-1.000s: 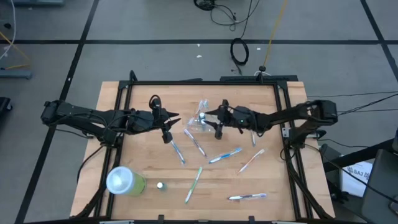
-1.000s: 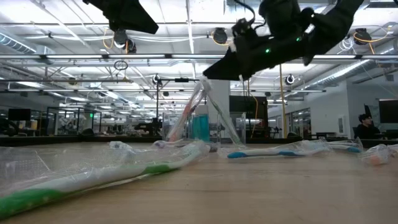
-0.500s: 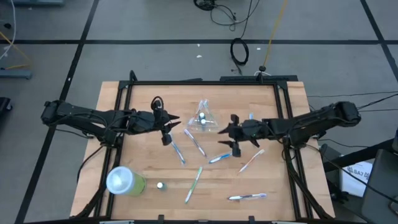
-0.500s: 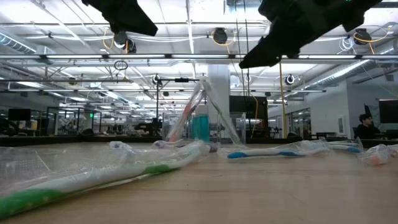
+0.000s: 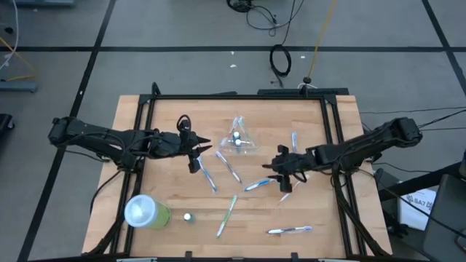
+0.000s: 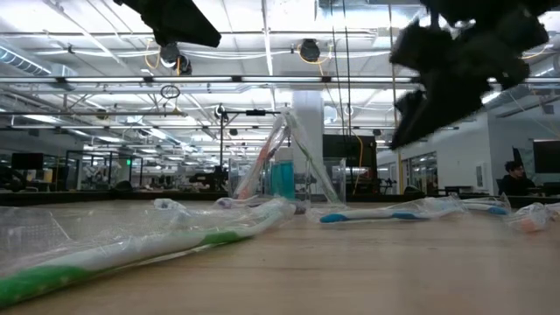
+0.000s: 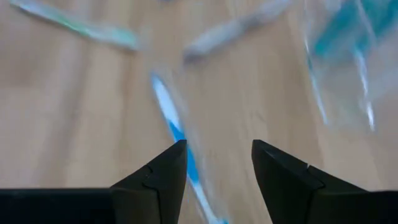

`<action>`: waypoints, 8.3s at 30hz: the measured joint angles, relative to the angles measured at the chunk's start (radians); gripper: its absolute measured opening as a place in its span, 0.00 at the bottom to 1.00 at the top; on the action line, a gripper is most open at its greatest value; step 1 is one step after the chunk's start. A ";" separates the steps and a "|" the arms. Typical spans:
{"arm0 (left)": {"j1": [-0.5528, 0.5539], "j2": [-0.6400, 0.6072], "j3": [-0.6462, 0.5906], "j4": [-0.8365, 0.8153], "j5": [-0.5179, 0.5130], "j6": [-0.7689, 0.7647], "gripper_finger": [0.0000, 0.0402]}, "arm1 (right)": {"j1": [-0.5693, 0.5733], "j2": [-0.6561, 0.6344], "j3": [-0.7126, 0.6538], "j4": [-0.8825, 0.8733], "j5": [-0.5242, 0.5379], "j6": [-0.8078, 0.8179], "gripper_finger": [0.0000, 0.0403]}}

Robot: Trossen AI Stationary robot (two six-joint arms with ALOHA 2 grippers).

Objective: Pick & Place toothbrushing station
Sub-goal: Put the middle blue toothbrush into the transparent organizer, then put the left blue toothbrush into the transparent organizer

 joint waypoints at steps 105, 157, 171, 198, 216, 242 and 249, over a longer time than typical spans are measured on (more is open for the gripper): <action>0.006 0.000 0.000 0.002 -0.003 -0.003 0.24 | -0.290 0.014 0.598 -0.816 0.193 -1.133 0.00; -0.020 0.000 0.000 -0.050 0.047 0.012 0.24 | -0.153 -0.010 0.550 -0.576 0.138 -0.336 0.34; -0.078 0.000 -0.049 -0.048 0.129 -0.025 0.24 | -0.042 -0.299 -0.216 0.438 0.138 -0.271 0.38; -0.039 0.156 -0.315 0.047 -0.052 -0.909 0.40 | -0.080 -0.417 -0.236 0.466 0.137 -0.338 0.39; 0.037 0.370 -0.314 0.061 0.026 -1.214 0.51 | -0.080 -0.416 -0.236 0.497 0.137 -0.423 0.39; 0.137 0.370 -0.314 0.104 0.013 -0.988 0.08 | -0.080 -0.416 -0.236 0.508 0.138 -0.484 0.39; 0.136 0.370 -0.313 0.188 0.029 -0.851 0.05 | -0.080 -0.416 -0.236 0.508 0.139 -0.484 0.39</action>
